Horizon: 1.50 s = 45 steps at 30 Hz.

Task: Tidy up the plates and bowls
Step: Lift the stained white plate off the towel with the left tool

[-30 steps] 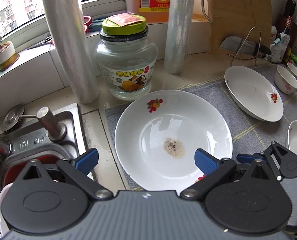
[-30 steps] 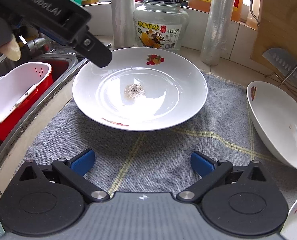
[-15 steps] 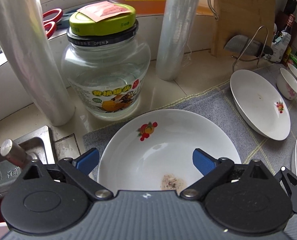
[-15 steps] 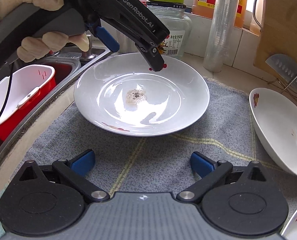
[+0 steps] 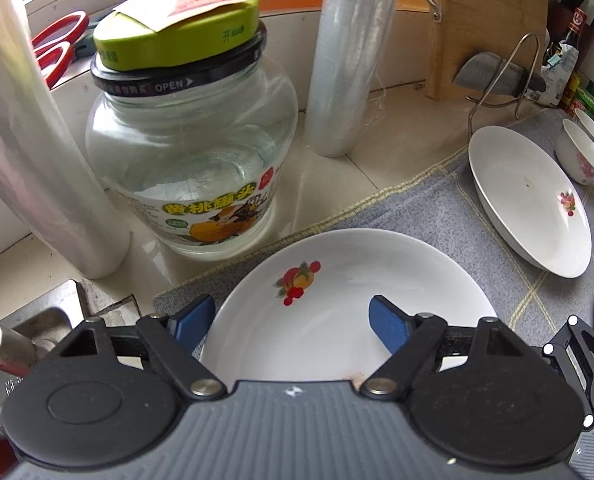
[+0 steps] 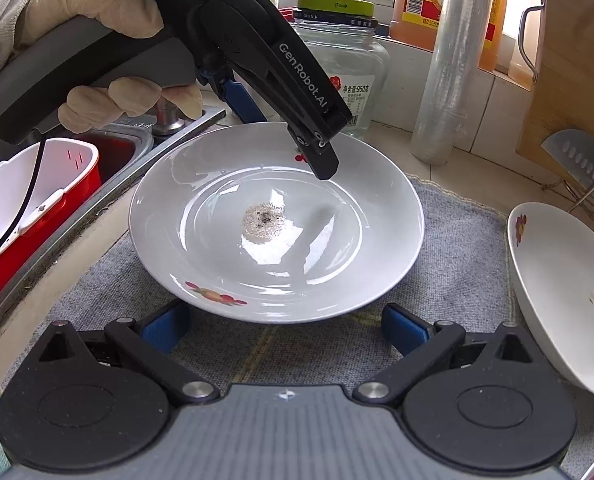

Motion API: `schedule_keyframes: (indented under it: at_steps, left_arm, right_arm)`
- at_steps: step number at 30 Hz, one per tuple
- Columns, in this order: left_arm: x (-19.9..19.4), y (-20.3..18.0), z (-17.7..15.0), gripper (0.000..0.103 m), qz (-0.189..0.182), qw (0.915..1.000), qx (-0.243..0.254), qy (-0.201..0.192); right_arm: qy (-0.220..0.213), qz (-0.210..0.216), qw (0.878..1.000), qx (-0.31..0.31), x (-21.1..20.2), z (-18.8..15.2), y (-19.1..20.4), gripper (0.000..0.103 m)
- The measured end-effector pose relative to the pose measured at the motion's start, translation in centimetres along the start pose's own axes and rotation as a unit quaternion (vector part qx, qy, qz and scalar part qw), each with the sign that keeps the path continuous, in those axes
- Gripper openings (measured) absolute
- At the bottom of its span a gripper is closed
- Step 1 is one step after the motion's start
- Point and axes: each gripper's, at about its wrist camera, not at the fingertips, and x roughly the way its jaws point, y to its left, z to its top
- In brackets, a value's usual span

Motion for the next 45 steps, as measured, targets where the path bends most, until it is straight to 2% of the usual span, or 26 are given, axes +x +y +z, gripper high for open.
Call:
schedule_keyframes:
  at_steps: [16, 23, 43, 45]
  left_arm:
    - [1.2, 0.3, 1.1, 0.08, -0.034, 0.9992, 0.018, 0.009]
    - [1.3, 0.2, 1.1, 0.08, -0.035, 0.999, 0.023, 0.016]
    - [-0.8, -0.9, -0.1, 0.079, -0.04, 0.9984, 0.041, -0.003]
    - [-1.3, -1.3, -0.2, 0.074, -0.048, 0.9977, 0.046, -0.011]
  right_arm:
    - [-0.008, 0.014, 1.0, -0.009, 1.1, 0.7, -0.2, 0.103]
    - [-0.009, 0.016, 1.0, -0.02, 1.3, 1.0, -0.1, 0.103]
    - [0.005, 0.015, 0.999, -0.043, 0.1, 0.5, 0.8, 0.103]
    - [0.001, 0.018, 0.999, -0.04, -0.3, 0.4, 0.8, 0.103]
